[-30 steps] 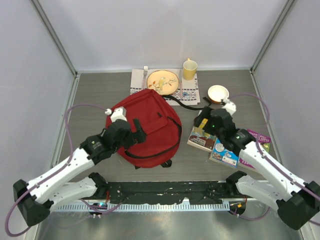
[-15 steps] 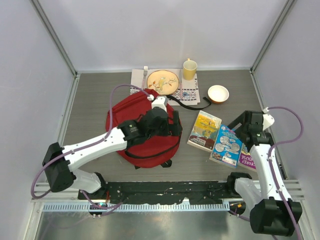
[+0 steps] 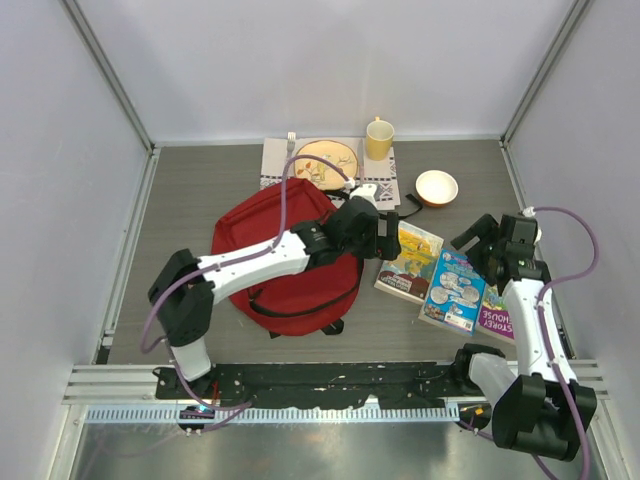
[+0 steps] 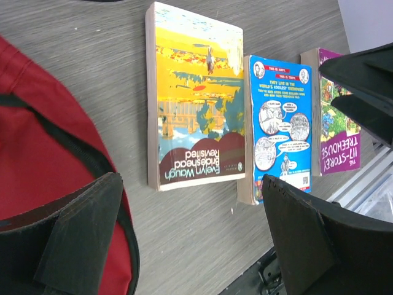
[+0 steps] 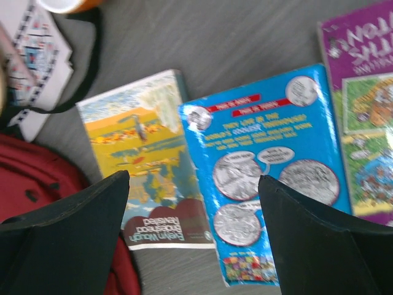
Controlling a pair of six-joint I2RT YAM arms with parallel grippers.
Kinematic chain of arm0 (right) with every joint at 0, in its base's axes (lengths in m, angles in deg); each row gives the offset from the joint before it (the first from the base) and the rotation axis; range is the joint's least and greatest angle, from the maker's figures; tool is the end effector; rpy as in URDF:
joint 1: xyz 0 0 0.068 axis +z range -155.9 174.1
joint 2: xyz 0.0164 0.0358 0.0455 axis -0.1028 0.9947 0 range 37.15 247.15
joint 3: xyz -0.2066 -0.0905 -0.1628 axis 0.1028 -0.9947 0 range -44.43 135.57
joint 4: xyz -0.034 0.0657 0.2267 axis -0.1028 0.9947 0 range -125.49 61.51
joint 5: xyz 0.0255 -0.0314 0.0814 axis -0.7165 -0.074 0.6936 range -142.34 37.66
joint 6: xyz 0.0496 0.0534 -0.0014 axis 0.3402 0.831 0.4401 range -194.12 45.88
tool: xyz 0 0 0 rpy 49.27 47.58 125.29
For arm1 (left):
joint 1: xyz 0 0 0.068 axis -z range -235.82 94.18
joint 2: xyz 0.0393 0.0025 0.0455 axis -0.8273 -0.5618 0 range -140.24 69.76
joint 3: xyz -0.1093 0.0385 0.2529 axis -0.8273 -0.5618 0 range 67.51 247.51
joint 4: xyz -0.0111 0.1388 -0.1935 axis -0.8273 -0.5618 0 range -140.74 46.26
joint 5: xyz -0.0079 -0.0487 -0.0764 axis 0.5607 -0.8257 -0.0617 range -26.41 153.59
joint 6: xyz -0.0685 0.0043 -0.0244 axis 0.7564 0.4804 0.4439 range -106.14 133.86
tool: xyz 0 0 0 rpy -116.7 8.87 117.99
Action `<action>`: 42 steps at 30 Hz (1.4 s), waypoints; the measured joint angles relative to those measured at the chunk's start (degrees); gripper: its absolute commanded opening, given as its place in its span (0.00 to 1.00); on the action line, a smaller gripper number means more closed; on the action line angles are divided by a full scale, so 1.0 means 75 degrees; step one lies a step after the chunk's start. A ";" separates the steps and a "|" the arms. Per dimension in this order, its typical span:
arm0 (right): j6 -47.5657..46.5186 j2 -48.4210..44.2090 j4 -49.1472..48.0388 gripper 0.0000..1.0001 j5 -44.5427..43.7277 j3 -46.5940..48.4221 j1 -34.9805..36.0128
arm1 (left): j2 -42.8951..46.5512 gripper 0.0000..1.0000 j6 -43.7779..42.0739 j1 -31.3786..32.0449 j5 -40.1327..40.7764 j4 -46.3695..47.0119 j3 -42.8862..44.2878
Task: Pack the student bag
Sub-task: Pick up the book from the center of the board.
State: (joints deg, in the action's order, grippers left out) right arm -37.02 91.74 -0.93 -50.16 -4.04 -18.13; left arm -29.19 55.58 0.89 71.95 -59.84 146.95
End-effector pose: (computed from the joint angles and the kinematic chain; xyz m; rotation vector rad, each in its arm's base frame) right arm 0.1772 -0.0359 0.2361 1.0007 2.2207 0.2425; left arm 0.2261 -0.3283 0.2848 0.2145 2.2931 -0.7853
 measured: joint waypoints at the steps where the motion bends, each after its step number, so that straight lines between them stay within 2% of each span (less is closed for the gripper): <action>1: -0.0026 -0.0009 -0.0236 0.90 0.0160 -0.0009 0.0000 | -0.0169 1.00 -0.0003 -0.0026 -0.0085 0.0026 0.0119; 4: -0.0093 0.0254 -0.0892 0.89 0.0595 0.0035 0.0000 | -0.0813 1.00 0.0000 -0.0187 -0.0341 0.0105 0.0487; 12: -0.0373 0.2707 -0.2081 0.87 0.1542 0.0472 0.0000 | -0.2127 1.00 0.0006 -0.0536 -0.0877 0.0248 0.0970; 25: -0.0752 0.3756 -0.3010 0.85 0.1813 0.0679 0.0020 | -0.3101 1.00 0.0093 -0.0685 -0.1603 0.0697 0.1338; 34: -0.0868 0.4870 -0.3646 0.82 0.2043 0.0755 0.0367 | -0.3238 0.95 0.0268 -0.0685 -0.1871 0.1032 0.1343; 38: -0.0886 0.5047 -0.3891 0.71 0.2320 0.0804 0.0592 | -0.3407 0.88 0.0411 -0.0685 -0.2104 0.1227 0.1367; 42: -0.0801 0.5184 -0.4051 0.64 0.2471 0.0796 0.0714 | -0.3512 0.81 0.0562 -0.0685 -0.2323 0.1437 0.1387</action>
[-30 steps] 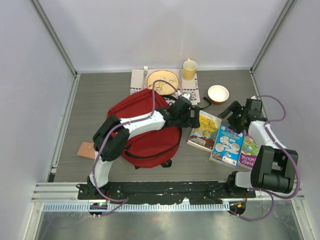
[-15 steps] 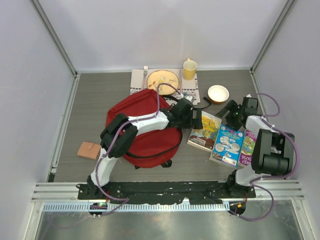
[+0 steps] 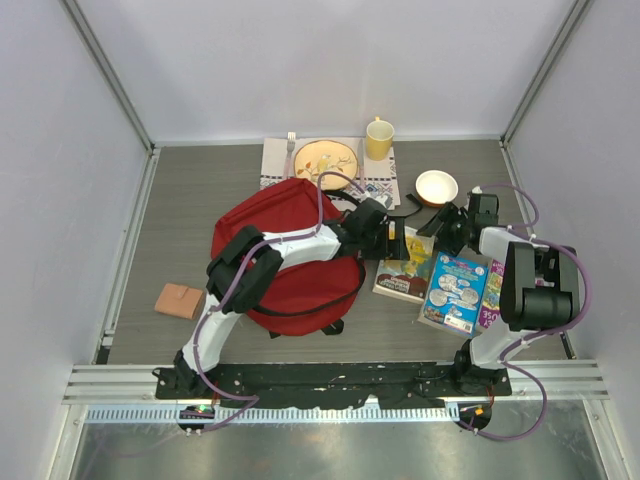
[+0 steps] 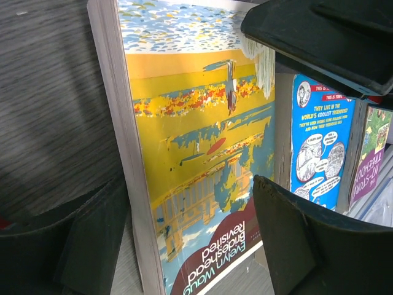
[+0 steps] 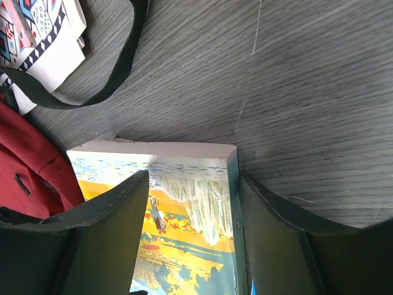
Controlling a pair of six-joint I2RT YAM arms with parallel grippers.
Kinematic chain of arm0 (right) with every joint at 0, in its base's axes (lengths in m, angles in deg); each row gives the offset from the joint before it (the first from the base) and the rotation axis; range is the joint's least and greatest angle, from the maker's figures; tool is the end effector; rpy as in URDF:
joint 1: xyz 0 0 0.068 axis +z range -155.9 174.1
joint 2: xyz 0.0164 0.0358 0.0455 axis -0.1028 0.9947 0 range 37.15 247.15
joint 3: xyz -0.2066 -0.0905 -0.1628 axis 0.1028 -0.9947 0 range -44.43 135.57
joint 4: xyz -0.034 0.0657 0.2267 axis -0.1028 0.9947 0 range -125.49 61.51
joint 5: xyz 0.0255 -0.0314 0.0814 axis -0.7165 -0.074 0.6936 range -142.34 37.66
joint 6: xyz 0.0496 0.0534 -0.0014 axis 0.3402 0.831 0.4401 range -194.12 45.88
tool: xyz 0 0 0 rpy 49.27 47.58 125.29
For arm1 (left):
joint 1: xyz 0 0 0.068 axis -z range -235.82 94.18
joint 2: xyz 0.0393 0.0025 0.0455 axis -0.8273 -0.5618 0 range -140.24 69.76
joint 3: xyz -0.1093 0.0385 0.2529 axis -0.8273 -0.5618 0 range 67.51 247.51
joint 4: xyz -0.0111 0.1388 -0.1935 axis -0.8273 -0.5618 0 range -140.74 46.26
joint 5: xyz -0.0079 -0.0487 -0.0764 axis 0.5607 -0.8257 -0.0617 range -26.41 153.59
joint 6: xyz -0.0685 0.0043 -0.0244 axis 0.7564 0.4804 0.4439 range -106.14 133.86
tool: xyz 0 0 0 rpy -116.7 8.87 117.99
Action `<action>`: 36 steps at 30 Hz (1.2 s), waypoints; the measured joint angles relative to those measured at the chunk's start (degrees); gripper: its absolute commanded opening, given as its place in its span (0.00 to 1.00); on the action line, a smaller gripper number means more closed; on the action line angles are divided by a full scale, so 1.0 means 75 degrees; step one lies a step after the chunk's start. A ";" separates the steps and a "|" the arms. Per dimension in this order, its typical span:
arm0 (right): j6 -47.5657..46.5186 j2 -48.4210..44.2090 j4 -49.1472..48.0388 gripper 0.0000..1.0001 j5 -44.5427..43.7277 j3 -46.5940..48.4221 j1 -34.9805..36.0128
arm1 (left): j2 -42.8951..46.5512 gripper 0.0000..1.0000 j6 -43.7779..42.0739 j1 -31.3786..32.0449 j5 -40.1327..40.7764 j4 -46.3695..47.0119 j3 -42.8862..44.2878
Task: Pack the student bag
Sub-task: Pick up the book from the center of the board.
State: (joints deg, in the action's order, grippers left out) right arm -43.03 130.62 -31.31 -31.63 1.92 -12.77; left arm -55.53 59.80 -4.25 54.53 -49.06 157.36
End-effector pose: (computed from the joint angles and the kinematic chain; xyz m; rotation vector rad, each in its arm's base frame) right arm 0.3122 -0.0159 0.1599 0.6575 2.4015 0.6268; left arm 0.2979 -0.3908 0.1673 0.2139 2.4994 -0.9945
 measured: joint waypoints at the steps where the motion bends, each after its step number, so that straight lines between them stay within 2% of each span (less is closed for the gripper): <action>1: 0.0023 0.0012 -0.0032 0.63 0.0000 -0.0006 0.0012 | 0.0000 0.79 0.0020 0.0000 -0.0020 -0.0006 0.0000; 10: 0.0131 0.0032 -0.0125 0.61 -0.0029 -0.0067 0.0003 | 0.0000 0.47 0.0093 -0.0076 -0.0052 -0.0108 0.0000; 13: 0.0146 0.0032 -0.0169 0.61 -0.0032 -0.0085 0.0000 | 0.0000 0.31 0.0090 -0.0111 -0.0052 -0.0178 0.0000; 14: 0.0152 0.0032 -0.0192 0.61 -0.0032 -0.0090 0.0000 | 0.0000 0.21 0.0085 -0.0117 -0.0061 -0.0198 0.0006; 16: 0.0160 0.0038 -0.0233 0.60 -0.0029 -0.0102 -0.0003 | 0.0000 0.09 0.0108 -0.0119 -0.0070 -0.0245 0.0035; 17: 0.0160 0.0038 -0.0262 0.61 -0.0032 -0.0111 -0.0006 | 0.0003 0.00 0.0087 -0.0125 -0.0093 -0.0265 0.0073; 19: 0.0160 0.0038 -0.0312 0.61 -0.0038 -0.0125 -0.0015 | 0.0017 0.00 0.0085 -0.0131 -0.0157 -0.0300 0.0152; 26: 0.0326 -0.0117 -0.0256 0.81 0.0189 -0.0125 0.0003 | 0.0306 0.00 0.0015 -0.0099 -0.0128 -0.0358 0.0122; 30: 0.0484 -0.0947 0.0122 0.85 0.0460 -0.0125 0.0044 | 0.0947 0.00 -0.0187 -0.0055 0.0099 -0.0484 -0.0105; 36: 0.0685 -0.2640 0.0367 0.86 0.0790 -0.0122 0.0035 | 0.2655 0.00 -0.0443 -0.0064 0.0527 -0.0664 -0.0743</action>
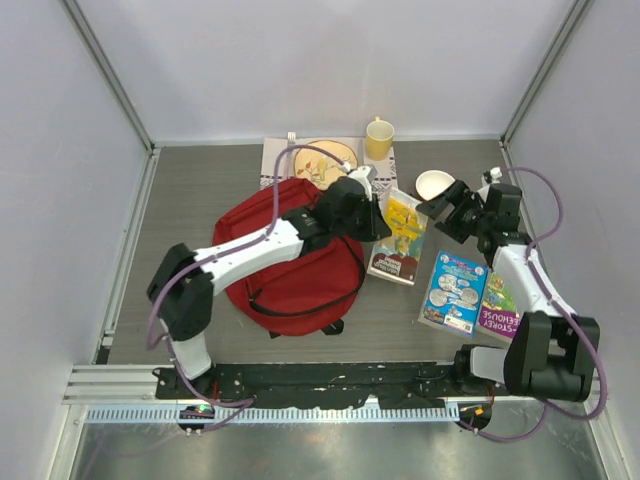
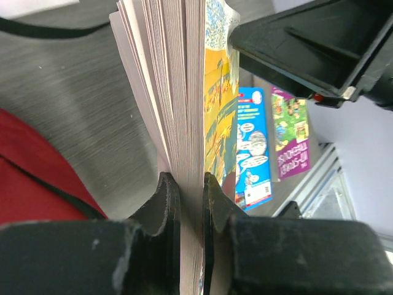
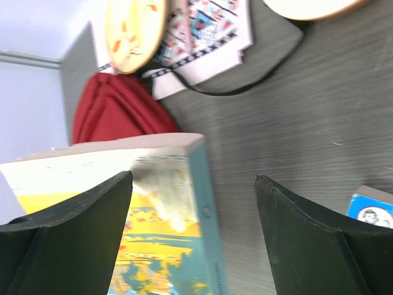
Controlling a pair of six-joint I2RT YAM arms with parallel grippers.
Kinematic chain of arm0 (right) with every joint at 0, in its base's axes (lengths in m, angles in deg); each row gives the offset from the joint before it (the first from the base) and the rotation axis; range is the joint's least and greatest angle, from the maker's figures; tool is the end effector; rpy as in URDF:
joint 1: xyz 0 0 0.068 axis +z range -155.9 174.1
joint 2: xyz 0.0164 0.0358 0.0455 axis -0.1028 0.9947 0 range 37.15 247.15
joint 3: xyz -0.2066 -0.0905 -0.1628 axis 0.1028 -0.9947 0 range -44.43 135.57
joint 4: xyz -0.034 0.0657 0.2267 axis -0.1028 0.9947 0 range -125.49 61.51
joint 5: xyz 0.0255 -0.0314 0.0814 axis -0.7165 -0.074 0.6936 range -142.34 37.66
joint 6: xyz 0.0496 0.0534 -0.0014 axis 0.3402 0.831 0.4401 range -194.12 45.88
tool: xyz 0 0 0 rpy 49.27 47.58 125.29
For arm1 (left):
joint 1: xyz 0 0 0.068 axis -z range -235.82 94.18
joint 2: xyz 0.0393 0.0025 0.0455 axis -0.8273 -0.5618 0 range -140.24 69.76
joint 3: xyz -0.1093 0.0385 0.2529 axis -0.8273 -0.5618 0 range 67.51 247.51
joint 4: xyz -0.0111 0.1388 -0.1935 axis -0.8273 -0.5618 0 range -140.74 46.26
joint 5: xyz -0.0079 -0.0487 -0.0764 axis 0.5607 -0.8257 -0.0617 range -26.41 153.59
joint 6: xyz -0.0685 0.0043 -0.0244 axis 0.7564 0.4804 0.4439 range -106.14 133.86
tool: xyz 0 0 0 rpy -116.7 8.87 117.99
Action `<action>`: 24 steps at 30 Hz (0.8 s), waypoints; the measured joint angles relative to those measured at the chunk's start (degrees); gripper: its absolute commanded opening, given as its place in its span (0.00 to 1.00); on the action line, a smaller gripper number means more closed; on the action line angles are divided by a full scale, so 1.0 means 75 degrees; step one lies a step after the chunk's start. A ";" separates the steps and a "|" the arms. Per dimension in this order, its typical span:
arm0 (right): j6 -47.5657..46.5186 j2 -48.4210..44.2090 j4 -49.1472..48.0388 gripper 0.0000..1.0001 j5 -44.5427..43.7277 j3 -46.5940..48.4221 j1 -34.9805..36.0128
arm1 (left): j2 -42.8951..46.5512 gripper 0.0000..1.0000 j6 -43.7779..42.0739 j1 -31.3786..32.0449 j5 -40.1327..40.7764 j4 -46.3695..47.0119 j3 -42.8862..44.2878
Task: Pack the student bag
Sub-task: Pick up the book from the center of the board.
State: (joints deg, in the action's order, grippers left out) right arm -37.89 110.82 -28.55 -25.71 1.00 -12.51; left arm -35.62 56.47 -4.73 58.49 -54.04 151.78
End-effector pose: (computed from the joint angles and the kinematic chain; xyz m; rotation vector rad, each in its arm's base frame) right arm 0.2728 -0.0041 0.2469 0.5535 2.1517 0.7967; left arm 0.2680 -0.3405 0.2800 0.2279 2.2954 -1.0139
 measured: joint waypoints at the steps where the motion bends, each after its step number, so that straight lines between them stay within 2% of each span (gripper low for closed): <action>1: 0.0023 -0.0256 0.0017 0.86 0.0137 0.0000 -0.0006 | 0.0312 0.00 -0.0015 -0.0015 0.0070 0.0017 -0.0128; 8: 0.0350 -0.1871 -0.0128 0.86 0.1224 -0.0493 0.0114 | 0.2527 0.00 -0.0111 -0.0236 0.0609 0.0093 -0.1370; 13: 0.0679 -0.2821 -0.0527 0.86 0.1568 -0.0734 0.1274 | 0.3634 0.00 -0.0017 -0.0469 0.0787 0.0137 -0.2398; 18: 0.1035 -0.2900 -0.1134 0.86 0.1582 -0.1142 0.2463 | 0.4199 0.00 0.0111 -0.0527 0.0819 0.0140 -0.2958; 24: 0.1271 -0.2702 -0.1326 0.86 0.1343 -0.1542 0.2908 | 0.5088 0.00 0.0294 -0.0522 0.0790 0.0143 -0.3416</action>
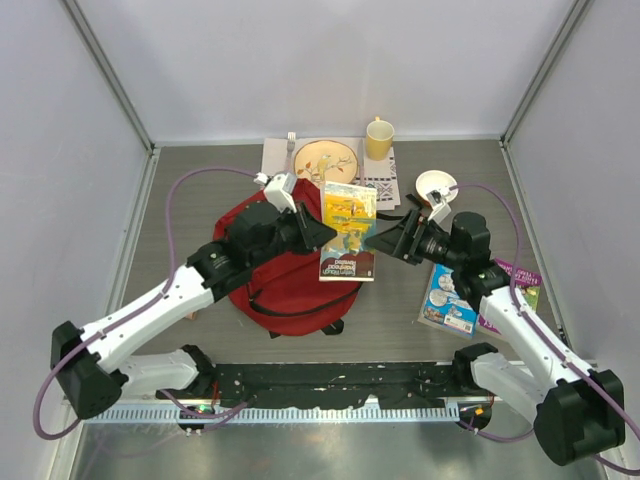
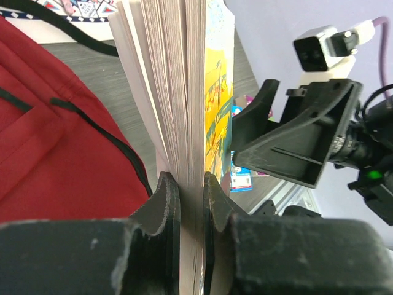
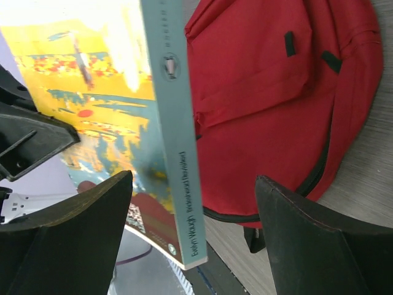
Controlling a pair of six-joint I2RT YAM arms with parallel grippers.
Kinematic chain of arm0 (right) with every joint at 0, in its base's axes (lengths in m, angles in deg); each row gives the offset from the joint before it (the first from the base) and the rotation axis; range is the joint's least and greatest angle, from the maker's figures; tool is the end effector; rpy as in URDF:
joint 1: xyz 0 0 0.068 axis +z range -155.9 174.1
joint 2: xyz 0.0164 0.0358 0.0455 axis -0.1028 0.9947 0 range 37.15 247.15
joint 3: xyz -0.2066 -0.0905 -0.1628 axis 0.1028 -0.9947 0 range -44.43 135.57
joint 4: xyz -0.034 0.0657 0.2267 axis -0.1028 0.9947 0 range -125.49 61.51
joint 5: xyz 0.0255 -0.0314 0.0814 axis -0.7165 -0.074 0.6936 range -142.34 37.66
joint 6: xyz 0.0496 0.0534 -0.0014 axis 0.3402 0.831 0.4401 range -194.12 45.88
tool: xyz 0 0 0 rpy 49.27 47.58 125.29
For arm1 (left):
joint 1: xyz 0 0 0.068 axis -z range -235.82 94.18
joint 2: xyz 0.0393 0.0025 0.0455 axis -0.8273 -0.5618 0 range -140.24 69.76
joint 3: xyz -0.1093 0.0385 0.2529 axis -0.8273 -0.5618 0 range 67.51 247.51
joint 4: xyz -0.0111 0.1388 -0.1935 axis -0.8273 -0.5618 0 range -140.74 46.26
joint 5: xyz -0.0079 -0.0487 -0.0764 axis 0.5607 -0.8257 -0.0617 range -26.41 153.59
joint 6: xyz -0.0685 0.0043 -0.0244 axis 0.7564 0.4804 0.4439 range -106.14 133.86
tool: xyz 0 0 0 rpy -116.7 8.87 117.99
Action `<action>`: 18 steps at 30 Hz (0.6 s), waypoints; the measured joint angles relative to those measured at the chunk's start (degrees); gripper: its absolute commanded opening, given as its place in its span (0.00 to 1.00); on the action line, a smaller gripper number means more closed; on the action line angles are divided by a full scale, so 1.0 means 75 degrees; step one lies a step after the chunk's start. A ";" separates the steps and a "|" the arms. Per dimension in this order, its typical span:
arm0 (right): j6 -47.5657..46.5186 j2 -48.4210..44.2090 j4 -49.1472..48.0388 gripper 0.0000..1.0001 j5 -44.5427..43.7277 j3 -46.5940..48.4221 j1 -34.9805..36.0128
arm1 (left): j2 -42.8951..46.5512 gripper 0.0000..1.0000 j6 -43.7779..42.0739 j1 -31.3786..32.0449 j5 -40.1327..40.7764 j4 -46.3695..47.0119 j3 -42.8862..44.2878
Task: Pack the student bag
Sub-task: Pick up the book from the center of the board.
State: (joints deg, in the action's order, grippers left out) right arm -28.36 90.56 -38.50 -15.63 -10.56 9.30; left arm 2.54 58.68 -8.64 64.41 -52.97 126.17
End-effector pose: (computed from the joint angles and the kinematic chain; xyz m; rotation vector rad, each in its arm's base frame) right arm 0.1878 0.0887 0.2779 0.0485 2.0184 1.3021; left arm 0.1845 -0.1978 0.3475 0.0312 2.0311 -1.0554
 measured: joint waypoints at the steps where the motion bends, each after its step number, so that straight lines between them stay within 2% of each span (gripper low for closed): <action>1: 0.0029 0.0000 -0.0015 0.86 -0.0044 -0.0012 0.0067 | 0.0152 0.00 0.0023 0.0000 0.0003 0.0000 -0.0052; 6: 0.0227 0.0108 -0.0635 0.86 -0.0017 -0.0023 0.0364 | 0.0793 0.00 0.0198 0.0000 -0.0087 0.0111 -0.0490; 12: 0.0828 0.0562 -0.1818 0.83 0.0268 -0.0245 0.0953 | 0.0991 0.00 0.0350 0.0000 -0.0332 0.0417 -0.1075; 14: 0.1064 0.0775 -0.2209 0.78 0.0350 -0.0332 0.1116 | 0.0991 0.00 0.0370 0.0000 -0.0425 0.0452 -0.1172; 17: 0.1384 0.0898 -0.2687 0.63 0.0440 -0.0568 0.1250 | 0.0997 0.00 0.0370 0.0000 -0.0583 0.0539 -0.1227; 18: 0.1478 0.0898 -0.2818 0.50 0.0466 -0.0638 0.1265 | 0.1003 0.00 0.0370 0.0000 -0.0615 0.0577 -0.1233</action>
State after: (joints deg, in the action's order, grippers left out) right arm -17.28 97.29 -59.63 -12.13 -15.34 18.79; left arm 10.06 61.46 -8.64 59.80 -48.65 116.92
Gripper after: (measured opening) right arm 0.693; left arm 0.130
